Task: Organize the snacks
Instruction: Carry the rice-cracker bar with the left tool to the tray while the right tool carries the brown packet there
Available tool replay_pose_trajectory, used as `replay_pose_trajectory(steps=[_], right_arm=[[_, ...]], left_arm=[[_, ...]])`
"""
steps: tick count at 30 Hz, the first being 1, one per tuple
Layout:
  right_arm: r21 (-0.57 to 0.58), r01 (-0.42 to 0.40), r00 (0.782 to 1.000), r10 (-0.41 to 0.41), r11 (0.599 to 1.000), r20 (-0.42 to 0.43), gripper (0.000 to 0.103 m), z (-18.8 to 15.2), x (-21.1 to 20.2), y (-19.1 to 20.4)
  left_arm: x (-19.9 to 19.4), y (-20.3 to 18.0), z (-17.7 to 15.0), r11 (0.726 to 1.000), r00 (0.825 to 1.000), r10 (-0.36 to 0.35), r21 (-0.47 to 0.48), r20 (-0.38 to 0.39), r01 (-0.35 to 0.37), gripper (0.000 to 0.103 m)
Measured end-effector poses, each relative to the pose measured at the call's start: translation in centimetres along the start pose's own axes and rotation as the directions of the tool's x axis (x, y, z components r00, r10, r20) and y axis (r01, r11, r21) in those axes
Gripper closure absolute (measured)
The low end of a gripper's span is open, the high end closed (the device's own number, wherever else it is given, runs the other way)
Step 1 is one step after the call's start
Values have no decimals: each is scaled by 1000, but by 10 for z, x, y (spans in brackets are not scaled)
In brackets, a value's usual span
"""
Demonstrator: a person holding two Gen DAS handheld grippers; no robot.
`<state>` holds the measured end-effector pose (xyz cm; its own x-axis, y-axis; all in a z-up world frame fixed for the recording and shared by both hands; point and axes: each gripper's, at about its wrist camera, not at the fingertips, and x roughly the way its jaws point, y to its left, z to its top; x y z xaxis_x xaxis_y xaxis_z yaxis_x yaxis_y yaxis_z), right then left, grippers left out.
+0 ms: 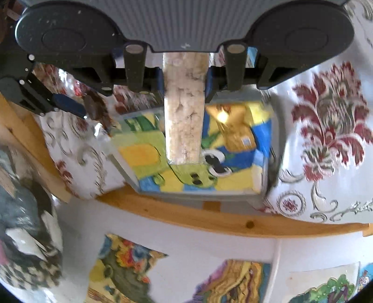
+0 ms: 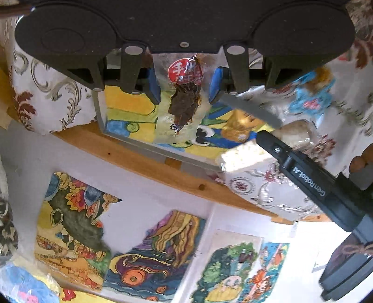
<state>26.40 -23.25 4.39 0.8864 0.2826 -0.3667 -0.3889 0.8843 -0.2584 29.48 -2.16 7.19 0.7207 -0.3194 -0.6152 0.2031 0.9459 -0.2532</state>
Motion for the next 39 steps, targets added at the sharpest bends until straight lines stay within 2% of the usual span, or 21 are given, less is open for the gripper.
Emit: replay_pose_trajectory(steps=[9,17,25,39], right_arm=[[55,31,1000,-31,998,1,56,27,77,-27],[103,26,999,-23,994,-34,56,27,127,-30],[157,23,998,-12,987,-68,56,12,142,-33],[210,25,996,-7,977,-85,53,2,149,-36]], left_arm=[[55,25,43,996,998,40,-85,42,-36,67],[99,33,55,993,998,58,-106,20,-56,67],[125,31,48,993,996,87,-78,-3,-87,67],[134,24,42,995,996,88,-36,-18,-88,66]])
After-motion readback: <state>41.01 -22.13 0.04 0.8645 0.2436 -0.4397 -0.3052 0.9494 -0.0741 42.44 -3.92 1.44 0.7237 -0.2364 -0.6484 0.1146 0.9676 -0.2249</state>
